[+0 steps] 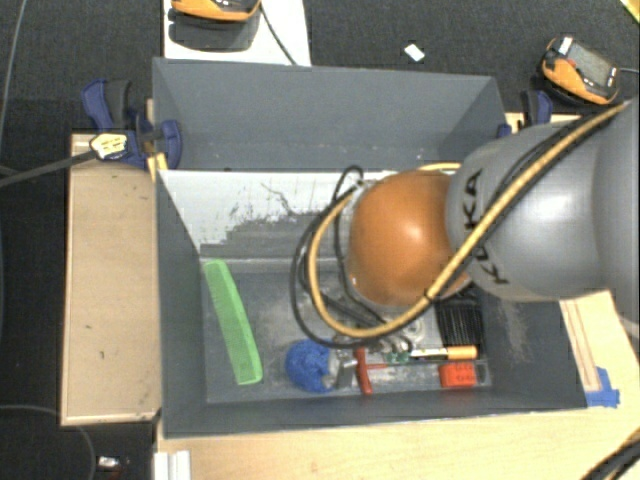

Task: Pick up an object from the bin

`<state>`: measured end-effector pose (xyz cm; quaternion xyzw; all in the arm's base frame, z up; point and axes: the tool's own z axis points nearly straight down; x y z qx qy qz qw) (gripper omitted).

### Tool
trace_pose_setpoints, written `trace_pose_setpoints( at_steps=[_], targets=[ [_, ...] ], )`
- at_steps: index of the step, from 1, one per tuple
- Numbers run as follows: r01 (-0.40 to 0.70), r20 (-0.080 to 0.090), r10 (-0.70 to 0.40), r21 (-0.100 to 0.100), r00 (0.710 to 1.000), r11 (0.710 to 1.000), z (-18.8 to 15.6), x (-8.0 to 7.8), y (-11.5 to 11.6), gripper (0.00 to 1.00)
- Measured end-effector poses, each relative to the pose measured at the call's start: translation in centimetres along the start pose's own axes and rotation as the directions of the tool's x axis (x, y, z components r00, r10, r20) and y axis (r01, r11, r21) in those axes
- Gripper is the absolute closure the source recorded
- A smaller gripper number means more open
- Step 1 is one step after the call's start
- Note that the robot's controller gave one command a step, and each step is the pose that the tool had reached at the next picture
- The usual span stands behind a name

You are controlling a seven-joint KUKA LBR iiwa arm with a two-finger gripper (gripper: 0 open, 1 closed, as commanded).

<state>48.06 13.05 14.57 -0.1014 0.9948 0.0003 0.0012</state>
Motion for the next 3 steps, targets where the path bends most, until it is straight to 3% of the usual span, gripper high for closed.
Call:
trace_pose_setpoints(
  at_steps=[1,2,3],
  targets=[
    [0.021,0.011,-0.021,-0.001,1.000,1.000,7.7,0.5,-1.3,0.00],
    [-0.081,0.017,0.081,-0.004,0.997,0.997,7.5,-0.3,0.1,1.00],
    [-0.082,0.017,0.082,-0.004,0.997,0.997,7.5,-0.3,0.1,1.00]
  ],
)
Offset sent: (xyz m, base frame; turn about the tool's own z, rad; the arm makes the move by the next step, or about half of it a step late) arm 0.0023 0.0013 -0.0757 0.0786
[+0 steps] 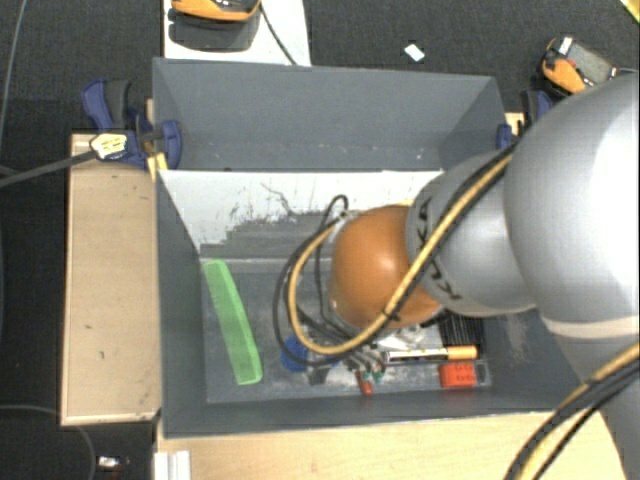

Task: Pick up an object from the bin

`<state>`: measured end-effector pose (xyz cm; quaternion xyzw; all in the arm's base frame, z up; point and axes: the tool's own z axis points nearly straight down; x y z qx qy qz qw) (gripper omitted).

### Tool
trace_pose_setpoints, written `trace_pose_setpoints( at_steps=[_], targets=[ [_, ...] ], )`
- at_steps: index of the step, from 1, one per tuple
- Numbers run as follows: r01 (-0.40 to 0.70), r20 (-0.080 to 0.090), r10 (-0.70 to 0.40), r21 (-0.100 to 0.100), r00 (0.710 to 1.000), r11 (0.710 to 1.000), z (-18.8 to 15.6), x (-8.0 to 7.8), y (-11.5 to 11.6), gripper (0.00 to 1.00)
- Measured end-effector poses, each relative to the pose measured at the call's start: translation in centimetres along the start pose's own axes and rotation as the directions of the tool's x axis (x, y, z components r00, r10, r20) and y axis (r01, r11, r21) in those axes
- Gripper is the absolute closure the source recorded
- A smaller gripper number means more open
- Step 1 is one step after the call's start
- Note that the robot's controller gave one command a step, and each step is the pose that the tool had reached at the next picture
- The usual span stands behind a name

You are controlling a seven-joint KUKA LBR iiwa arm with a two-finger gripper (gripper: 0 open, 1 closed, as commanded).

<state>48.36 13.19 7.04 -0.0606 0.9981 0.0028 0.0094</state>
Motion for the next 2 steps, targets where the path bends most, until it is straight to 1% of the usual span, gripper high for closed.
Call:
trace_pose_setpoints(
  at_steps=[1,2],
  targets=[
    [-0.002,0.000,0.002,0.000,1.000,1.000,-2.1,0.0,0.0,1.00],
    [-0.005,0.001,0.005,0.000,1.000,1.000,-3.4,-0.1,0.0,1.00]
  ],
)
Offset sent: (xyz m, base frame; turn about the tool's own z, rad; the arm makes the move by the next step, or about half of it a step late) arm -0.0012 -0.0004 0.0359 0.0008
